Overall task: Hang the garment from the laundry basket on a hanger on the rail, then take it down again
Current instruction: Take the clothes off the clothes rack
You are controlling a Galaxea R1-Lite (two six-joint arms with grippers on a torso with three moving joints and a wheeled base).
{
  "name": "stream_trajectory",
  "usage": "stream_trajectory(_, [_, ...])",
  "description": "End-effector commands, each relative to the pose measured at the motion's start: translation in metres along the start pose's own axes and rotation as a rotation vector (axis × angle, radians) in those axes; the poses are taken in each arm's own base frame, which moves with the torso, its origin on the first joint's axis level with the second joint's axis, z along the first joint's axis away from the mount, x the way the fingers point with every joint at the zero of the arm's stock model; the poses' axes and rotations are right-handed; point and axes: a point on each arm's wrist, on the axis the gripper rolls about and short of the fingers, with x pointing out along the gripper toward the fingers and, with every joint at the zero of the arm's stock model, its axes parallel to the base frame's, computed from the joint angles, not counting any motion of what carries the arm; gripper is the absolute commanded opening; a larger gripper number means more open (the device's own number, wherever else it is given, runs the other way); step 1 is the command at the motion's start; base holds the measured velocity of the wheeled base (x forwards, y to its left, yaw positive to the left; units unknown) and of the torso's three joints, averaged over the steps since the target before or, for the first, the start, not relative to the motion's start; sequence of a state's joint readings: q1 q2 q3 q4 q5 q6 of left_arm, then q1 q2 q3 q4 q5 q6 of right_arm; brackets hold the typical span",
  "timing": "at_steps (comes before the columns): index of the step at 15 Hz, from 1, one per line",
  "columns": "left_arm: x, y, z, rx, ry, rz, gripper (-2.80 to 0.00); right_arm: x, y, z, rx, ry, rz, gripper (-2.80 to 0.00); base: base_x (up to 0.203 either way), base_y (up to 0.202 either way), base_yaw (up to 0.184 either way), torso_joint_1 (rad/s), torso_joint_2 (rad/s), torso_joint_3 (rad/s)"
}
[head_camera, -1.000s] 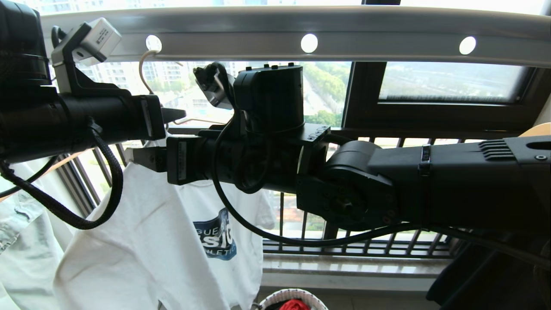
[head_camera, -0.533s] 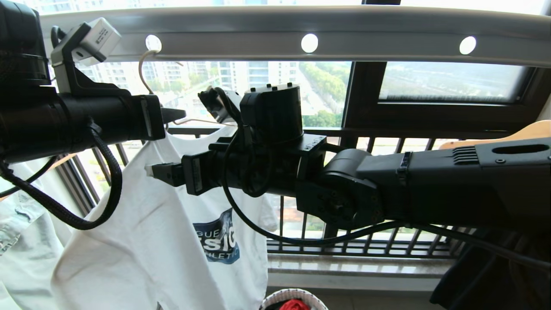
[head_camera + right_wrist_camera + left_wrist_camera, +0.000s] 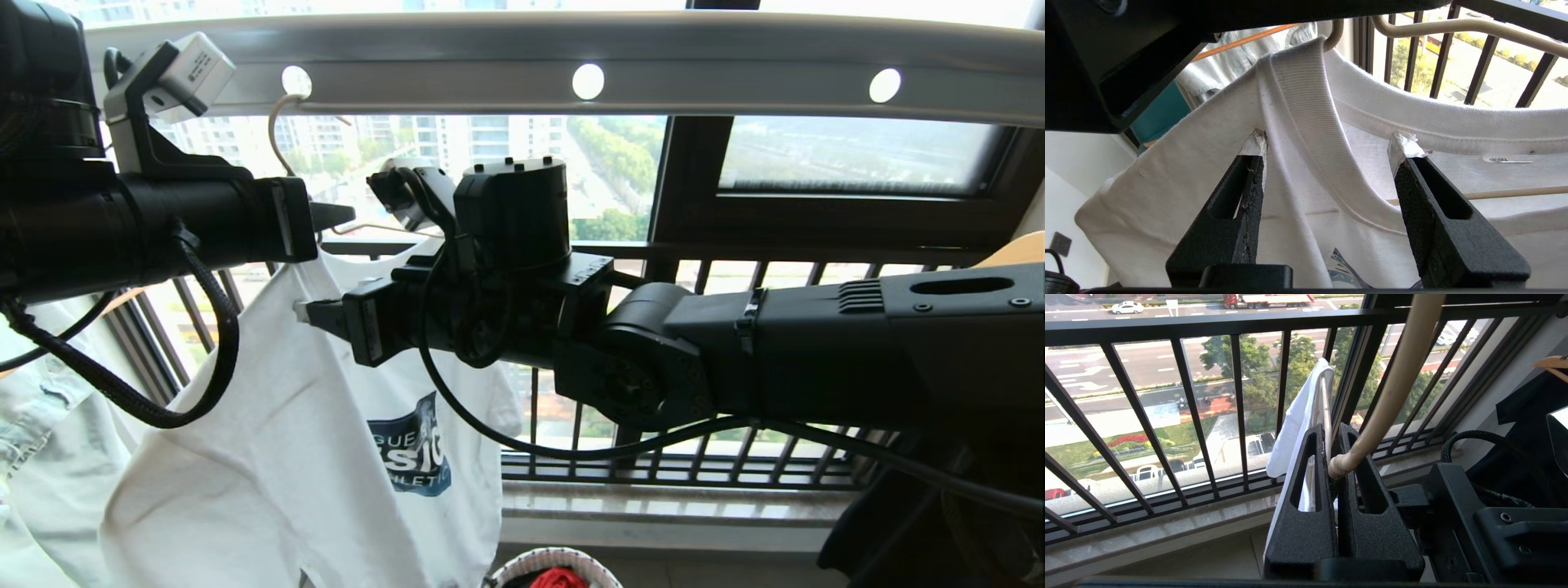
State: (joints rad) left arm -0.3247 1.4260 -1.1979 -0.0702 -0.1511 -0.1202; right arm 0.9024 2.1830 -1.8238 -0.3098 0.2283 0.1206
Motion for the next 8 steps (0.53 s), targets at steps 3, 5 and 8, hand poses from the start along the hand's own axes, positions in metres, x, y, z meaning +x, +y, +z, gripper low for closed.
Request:
stream_trajectory(3, [0.001, 0.0, 0.0, 0.0, -0.003, -0.002, -2.8, 0.002, 0.005, 0.001, -0.001, -0.007, 0.015, -2.8, 0.0, 0.0, 0.0, 0.0, 0.0, 0.0])
stream_trajectory(5, [0.001, 0.0, 0.0, 0.0, -0.002, -0.002, -2.8, 0.002, 0.01, 0.002, -0.001, -0.009, 0.023, -2.8, 0.0, 0.0, 0.0, 0.0, 0.0, 0.0])
stream_trajectory(8, [0.001, 0.0, 0.005, 0.003, -0.015, 0.0, -2.8, -0.004, 0.02, 0.006, 0.007, -0.009, 0.039, -2.8, 0.0, 0.0, 0.0, 0.0, 0.0, 0.0])
